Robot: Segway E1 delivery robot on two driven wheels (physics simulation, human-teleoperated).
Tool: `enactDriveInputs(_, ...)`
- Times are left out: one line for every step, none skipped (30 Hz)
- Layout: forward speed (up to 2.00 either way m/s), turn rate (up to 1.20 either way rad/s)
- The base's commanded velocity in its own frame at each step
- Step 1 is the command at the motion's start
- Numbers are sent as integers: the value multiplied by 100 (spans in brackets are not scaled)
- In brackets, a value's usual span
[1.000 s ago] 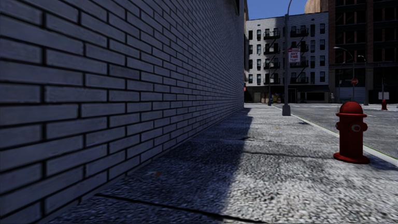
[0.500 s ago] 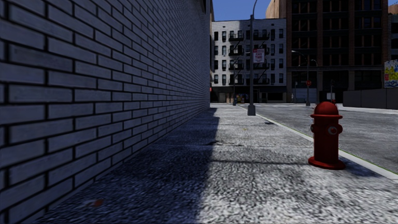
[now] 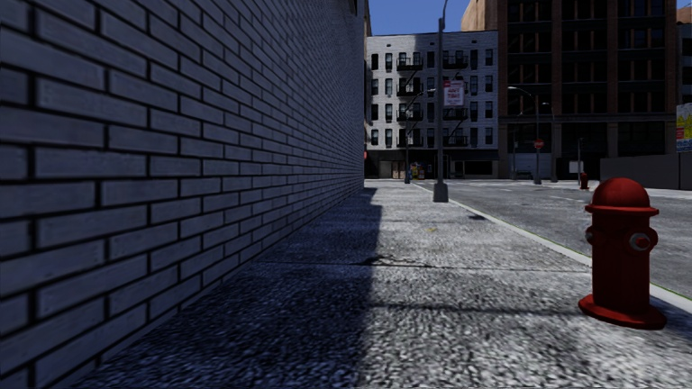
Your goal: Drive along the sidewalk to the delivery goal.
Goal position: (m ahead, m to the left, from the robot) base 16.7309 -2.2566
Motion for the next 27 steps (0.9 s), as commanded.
enactDriveInputs(118,0)
enactDriveInputs(119,0)
enactDriveInputs(119,0)
enactDriveInputs(119,0)
enactDriveInputs(119,0)
enactDriveInputs(120,0)
enactDriveInputs(120,0)
enactDriveInputs(120,0)
enactDriveInputs(120,0)
enactDriveInputs(120,0)
enactDriveInputs(120,0)
enactDriveInputs(120,0)
enactDriveInputs(120,0)
enactDriveInputs(120,0)
enactDriveInputs(120,0)
enactDriveInputs(120,0)
enactDriveInputs(120,0)
enactDriveInputs(119,0)
enactDriveInputs(118,0)
enactDriveInputs(116,0)
enactDriveInputs(116,0)
enactDriveInputs(116,0)
enactDriveInputs(114,0)
enactDriveInputs(113,0)
enactDriveInputs(107,0)
enactDriveInputs(100,0)
enactDriveInputs(97,-36)
